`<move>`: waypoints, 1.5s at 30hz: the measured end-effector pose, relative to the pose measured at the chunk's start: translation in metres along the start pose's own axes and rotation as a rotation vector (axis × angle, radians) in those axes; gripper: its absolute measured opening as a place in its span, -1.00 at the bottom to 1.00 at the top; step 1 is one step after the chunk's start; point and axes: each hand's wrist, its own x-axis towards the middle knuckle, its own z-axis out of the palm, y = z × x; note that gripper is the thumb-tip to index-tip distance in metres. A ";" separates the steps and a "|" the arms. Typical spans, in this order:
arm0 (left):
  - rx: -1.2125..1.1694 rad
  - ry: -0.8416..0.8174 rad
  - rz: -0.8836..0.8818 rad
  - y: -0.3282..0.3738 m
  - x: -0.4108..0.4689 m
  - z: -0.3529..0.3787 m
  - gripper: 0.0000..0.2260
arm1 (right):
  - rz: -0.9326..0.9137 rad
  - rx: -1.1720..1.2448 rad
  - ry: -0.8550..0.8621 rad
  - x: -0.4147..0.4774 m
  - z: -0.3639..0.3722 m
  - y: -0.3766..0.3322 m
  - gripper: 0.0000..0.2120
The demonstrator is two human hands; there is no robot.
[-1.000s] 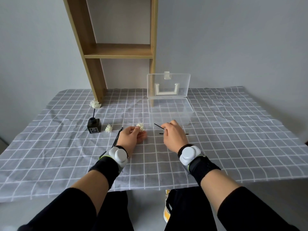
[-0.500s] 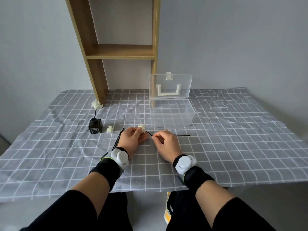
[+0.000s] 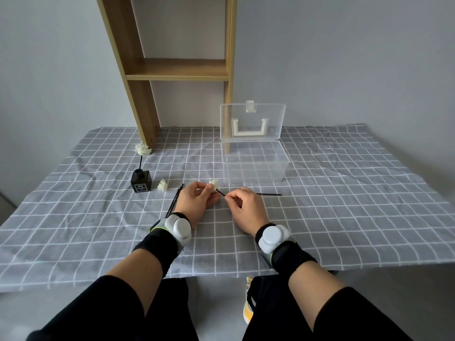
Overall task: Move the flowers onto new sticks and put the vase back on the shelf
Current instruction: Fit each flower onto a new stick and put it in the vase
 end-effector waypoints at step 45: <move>0.025 -0.027 0.031 0.006 -0.011 0.000 -0.75 | 0.056 -0.008 -0.067 -0.001 -0.003 -0.007 -0.81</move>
